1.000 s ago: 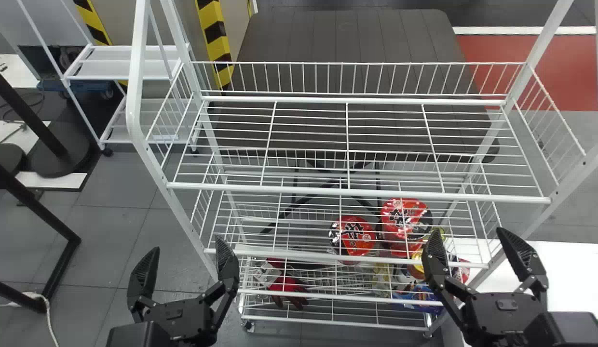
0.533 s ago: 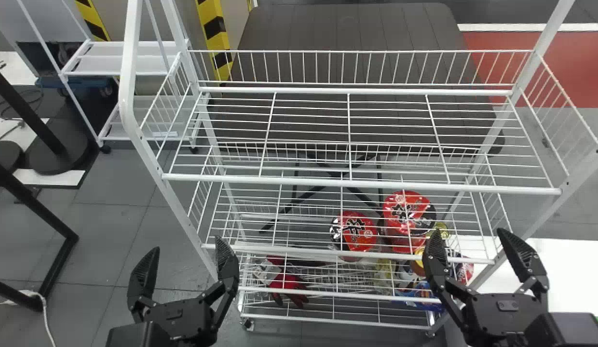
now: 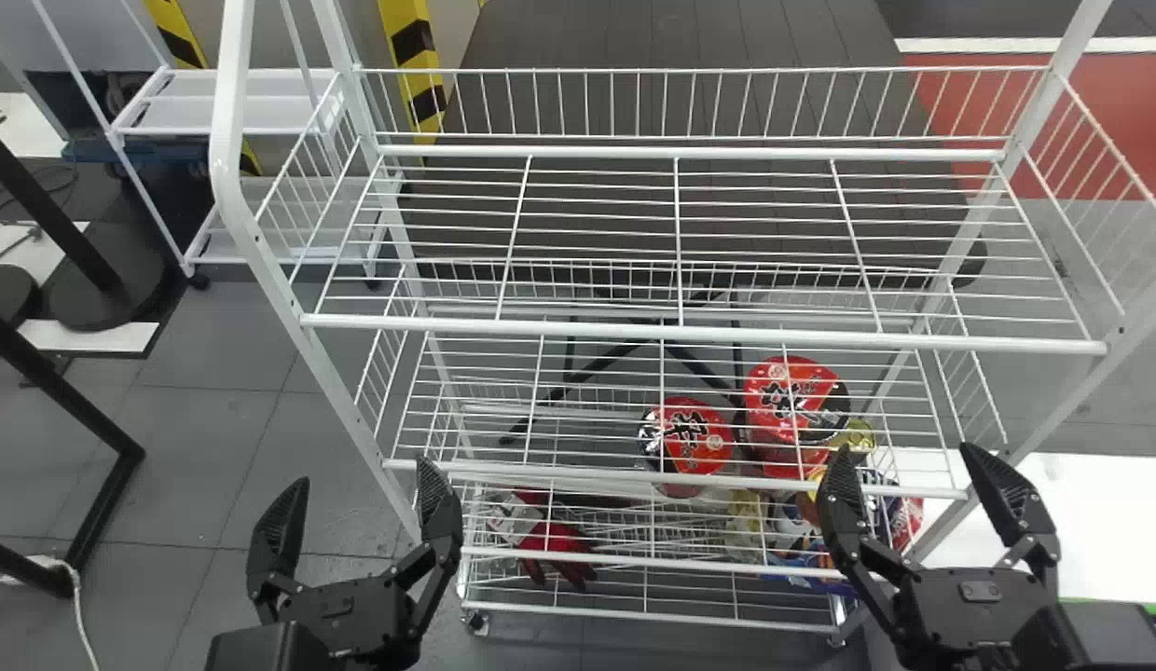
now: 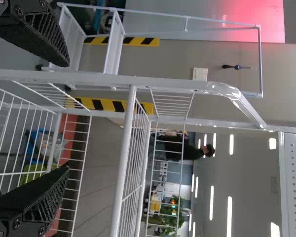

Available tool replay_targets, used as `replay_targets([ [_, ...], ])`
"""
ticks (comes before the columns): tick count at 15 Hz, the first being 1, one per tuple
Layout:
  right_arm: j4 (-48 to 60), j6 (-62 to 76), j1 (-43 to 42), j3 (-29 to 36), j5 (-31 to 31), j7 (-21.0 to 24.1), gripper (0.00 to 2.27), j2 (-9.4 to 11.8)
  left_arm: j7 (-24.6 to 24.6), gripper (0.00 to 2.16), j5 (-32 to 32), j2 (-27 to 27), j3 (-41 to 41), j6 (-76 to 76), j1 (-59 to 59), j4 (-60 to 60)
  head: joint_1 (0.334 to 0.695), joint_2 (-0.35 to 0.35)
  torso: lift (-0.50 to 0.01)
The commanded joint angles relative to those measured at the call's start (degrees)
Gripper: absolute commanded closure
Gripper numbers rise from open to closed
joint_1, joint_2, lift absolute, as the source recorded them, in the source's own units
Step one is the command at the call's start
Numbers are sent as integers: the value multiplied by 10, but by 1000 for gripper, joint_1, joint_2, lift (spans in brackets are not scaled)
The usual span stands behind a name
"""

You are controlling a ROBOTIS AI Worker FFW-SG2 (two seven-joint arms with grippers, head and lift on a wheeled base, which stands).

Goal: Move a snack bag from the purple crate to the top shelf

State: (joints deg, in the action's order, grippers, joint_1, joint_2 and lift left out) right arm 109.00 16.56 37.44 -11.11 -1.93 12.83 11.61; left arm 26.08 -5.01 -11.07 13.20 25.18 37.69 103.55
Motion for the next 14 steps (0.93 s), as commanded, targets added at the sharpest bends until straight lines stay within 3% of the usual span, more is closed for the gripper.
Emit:
replay_targets([
  [1,1,0,0,-2,0,0,137,1,3,46,0,0,2,2,0,2,695,66,-132],
  [14,8,-3,2,-5,-1,0,140,3,5,60,3,-3,4,5,7,10,695,69,-184],
])
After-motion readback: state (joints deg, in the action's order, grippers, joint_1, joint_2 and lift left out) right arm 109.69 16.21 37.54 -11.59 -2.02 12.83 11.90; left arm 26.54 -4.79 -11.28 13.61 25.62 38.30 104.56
